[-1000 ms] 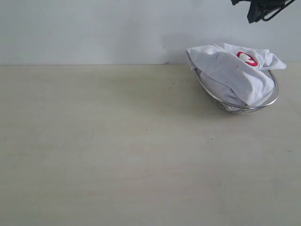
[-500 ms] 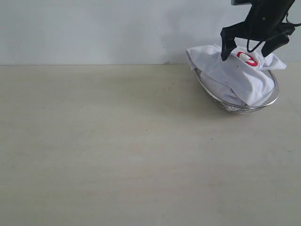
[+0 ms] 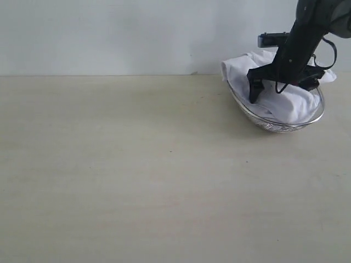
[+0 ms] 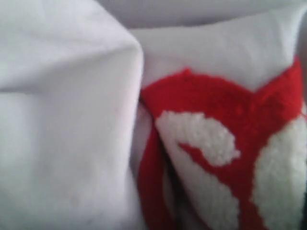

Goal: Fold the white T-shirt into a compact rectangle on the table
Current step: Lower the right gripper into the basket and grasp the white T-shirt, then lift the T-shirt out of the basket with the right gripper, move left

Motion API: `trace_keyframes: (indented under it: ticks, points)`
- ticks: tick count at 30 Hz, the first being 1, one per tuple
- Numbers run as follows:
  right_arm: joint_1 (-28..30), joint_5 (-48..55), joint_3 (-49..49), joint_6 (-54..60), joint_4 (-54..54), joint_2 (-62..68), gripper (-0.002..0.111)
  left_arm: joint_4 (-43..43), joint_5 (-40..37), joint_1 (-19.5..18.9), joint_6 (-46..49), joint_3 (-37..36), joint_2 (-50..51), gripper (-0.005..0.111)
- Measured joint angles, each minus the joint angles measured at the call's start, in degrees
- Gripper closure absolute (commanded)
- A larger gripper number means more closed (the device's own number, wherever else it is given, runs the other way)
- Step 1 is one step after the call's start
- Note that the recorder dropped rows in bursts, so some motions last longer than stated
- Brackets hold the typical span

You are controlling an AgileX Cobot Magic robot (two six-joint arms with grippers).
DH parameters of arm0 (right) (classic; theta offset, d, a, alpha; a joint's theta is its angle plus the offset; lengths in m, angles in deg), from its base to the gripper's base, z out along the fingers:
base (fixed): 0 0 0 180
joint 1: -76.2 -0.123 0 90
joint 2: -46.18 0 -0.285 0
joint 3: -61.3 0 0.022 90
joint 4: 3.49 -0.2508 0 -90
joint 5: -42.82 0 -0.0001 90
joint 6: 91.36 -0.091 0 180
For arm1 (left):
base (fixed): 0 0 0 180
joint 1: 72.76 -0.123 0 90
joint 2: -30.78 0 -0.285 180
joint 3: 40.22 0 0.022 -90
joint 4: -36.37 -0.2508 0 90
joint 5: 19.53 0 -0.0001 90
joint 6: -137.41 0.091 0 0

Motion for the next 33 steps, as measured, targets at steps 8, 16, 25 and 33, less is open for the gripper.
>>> trace_keyframes:
  ticks: [8,16,25,33]
  points:
    - [0.0,-0.81,-0.37,-0.27,0.0,2.23,0.021,0.0,0.0,0.0,0.0,0.0,0.0,0.102]
    - [0.0,-0.9,-0.48,-0.42,0.1,2.37,0.109,0.0,0.0,0.0,0.0,0.0,0.0,0.102]
    - [0.0,-3.25,-0.01,0.57,1.67,-4.68,0.109,0.0,0.0,0.0,0.0,0.0,0.0,0.102]
    - [0.0,-3.15,-0.01,1.61,-5.5,-19.34,0.109,0.0,0.0,0.0,0.0,0.0,0.0,0.102]
